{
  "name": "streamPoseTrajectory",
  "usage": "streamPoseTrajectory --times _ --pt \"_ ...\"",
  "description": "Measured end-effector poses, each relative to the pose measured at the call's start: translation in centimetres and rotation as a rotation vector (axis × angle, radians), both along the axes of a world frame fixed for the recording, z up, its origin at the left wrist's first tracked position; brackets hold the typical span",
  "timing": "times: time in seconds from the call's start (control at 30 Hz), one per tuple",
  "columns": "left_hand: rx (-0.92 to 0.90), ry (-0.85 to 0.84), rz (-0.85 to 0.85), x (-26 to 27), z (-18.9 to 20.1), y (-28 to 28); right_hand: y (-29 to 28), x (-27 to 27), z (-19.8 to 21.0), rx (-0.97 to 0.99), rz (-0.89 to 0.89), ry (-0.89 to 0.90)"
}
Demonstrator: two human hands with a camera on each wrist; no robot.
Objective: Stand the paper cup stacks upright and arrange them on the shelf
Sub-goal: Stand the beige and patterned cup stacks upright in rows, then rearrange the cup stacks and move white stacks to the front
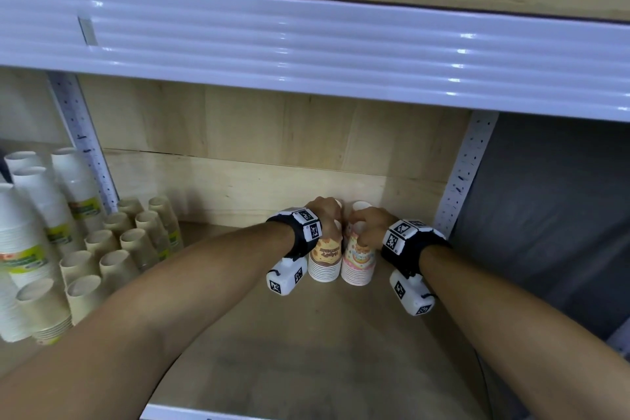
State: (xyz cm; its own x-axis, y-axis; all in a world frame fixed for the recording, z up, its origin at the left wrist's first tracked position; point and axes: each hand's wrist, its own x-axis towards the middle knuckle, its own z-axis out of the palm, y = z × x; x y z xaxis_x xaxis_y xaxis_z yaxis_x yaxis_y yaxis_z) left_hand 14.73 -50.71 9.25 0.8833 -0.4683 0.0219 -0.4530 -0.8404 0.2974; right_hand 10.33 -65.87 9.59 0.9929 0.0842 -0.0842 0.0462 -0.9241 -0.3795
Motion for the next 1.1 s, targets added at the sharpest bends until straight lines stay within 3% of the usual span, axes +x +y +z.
streamPoseTrajectory --times 0.27,0.5,0.73,1.1 --pt "-0.006 0.040 0.050 -1.1 2.9 1.7 0.8 -1.1 2.1 -0.069 -0.019 -0.101" --pt "0.030 0.046 0.121 -2.9 8.7 7.4 4.4 -1.4 4.9 -0.128 -0.035 -0.155" --pt "0.171 0.047 0.242 -6.3 12.6 15.4 11.8 -1.6 5.8 -0.123 0.076 -0.136" --pt "0.106 0.158 0.476 -10.4 13.4 29.2 27.0 -3.6 6.4 -0.037 0.357 -0.137"
